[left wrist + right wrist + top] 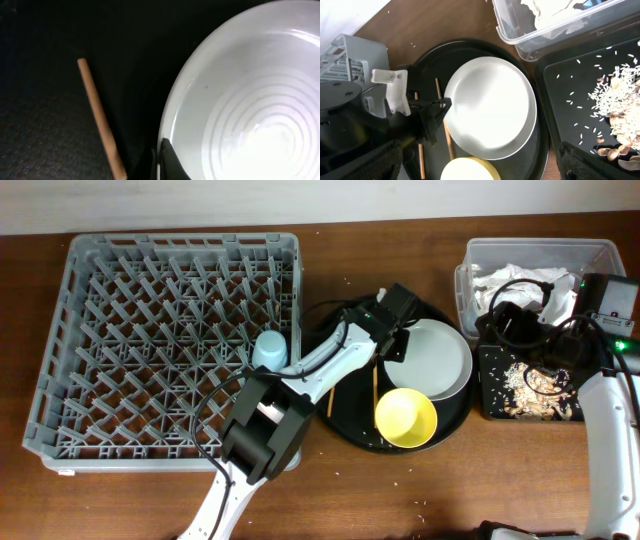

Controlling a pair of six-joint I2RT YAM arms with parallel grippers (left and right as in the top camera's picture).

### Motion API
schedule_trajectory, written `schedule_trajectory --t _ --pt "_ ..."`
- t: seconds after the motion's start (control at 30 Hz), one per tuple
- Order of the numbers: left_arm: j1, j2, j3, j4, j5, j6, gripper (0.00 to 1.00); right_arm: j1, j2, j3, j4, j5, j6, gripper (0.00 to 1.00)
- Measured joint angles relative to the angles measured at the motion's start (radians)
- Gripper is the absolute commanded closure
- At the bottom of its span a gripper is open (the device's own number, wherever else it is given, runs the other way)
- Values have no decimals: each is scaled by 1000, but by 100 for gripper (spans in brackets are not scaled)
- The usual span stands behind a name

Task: Sort waste into correct bins and load items into the dishwasher rack
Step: 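Grasp the white plate with the left gripper and stand it in the rack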

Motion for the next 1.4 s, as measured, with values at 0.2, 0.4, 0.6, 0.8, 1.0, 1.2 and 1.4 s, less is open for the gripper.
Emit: schedule_trajectory --t 0.2,0.4,0.6,0.8,1.0,1.2,1.4 --pt "60 -35 210 -220 -117 89 100 0 0 0 0 28 0 2" --pt "210 -298 329 -255 -560 409 100 0 0 0 11 37 0 2" --pt "386 -282 333 -246 -749 584 100 0 0 0 11 40 0 2" --pt "486 -270 332 -243 -799 648 100 0 0 0 11 40 -1 1" --pt "484 -203 332 -240 -806 713 100 0 0 0 11 39 -1 2" --pt "491 -165 326 -217 -828 713 100 0 0 0 11 40 0 1" --pt "500 -165 326 -210 -836 716 100 0 0 0 11 40 0 2"
